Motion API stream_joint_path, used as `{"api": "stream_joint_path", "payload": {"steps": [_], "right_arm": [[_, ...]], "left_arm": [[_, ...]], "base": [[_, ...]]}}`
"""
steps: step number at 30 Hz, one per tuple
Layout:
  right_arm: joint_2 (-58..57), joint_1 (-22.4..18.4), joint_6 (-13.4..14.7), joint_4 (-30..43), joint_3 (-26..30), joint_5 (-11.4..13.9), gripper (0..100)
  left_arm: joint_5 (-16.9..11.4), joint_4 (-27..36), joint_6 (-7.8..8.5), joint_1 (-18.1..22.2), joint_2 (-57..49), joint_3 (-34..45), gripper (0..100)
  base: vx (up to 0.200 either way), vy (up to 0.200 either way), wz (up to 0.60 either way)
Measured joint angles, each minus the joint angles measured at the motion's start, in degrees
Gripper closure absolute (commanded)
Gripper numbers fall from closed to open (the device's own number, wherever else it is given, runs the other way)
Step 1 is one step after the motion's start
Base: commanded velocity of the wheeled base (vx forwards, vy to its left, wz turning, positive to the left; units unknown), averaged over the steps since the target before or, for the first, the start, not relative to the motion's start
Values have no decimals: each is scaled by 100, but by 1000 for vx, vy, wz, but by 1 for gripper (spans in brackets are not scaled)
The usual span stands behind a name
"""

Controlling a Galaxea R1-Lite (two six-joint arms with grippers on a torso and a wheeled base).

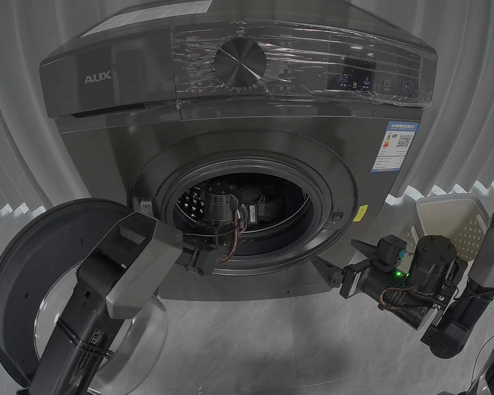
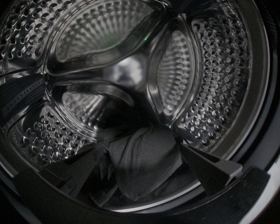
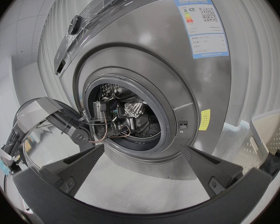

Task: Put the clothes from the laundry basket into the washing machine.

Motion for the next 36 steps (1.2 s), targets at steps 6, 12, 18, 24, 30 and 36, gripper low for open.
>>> {"api": "stream_joint_path", "payload": {"steps": [6,12,18,24,30,36], "right_arm": [[0,-4,0,0,5,0,0],[0,-9,-5,0,11,0,0],[0,-12,-2,0,17,0,0],[-4,-17,-2,0,38,2,0],[-17,-23,0,0,50,-5,0],[-67,-6,4,0,77,-24,0]], "left_arm": [[2,-35,22,-144,-663,1245,0],[5,-187,68,-247,-1301,2332,0],[5,-574,137,-306,-1751,3098,0],[2,-772,96,-472,-2197,3740,0],[2,-819,-90,-764,-2903,4660,0],[2,-1044,-344,-1029,-3705,5653,0]], "base": [[0,0,0],[0,0,0],[0,0,0],[0,0,0],[0,0,0],[0,0,0]]}}
